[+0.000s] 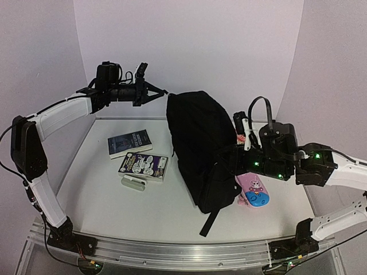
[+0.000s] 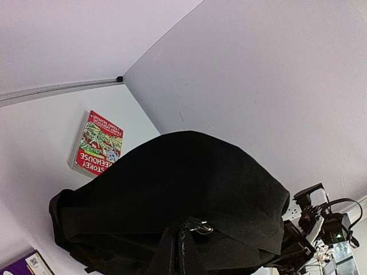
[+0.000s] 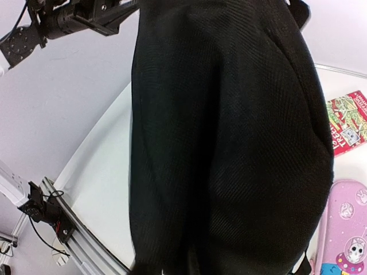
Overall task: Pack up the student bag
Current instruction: Unzip the student bag at the center of the board.
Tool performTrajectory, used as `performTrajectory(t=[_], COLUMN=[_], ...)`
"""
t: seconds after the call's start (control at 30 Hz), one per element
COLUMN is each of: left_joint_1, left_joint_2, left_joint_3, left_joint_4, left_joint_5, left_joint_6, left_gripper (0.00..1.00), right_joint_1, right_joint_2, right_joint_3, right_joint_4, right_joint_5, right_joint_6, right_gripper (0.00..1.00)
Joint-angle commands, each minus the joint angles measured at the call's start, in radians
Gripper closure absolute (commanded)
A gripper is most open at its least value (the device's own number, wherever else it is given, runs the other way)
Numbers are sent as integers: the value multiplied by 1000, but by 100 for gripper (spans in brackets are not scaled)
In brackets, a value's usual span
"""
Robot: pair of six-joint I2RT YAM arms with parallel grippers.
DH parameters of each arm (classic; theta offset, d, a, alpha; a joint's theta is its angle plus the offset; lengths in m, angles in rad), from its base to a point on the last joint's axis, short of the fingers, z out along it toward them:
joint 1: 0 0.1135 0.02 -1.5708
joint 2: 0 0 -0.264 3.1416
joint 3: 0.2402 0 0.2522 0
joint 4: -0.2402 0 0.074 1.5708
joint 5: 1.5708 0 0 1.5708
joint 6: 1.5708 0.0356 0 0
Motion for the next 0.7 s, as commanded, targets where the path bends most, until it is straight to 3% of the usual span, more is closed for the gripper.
performTrajectory(t=[0.0,0.1,0.4,0.53,0.67], left_joint_1=[-4,-39,-99,-110,-115], left_joint_2=[-31,-37,-54,-55,-60], left_joint_3=[-13,-6,-30,-35,-39], left_joint_4=[124,80,42,41,41], left_joint_5=[93,137,144,142,141], left_joint_6=[53,111,151,152,154], left_gripper=[100,100,100,100,100], right_joint_1=[7,8,7,2,-17], right_joint_2=[0,49,326,490,646], right_joint_3=[133,242,676,874,1044], right_joint_4=[-32,-69,-319,-459,-566], right_joint_5=[-3,8,210,318,416], right_joint_6=[-11,-38,-136,-190,-233], right_gripper=[56,29,3,2,9])
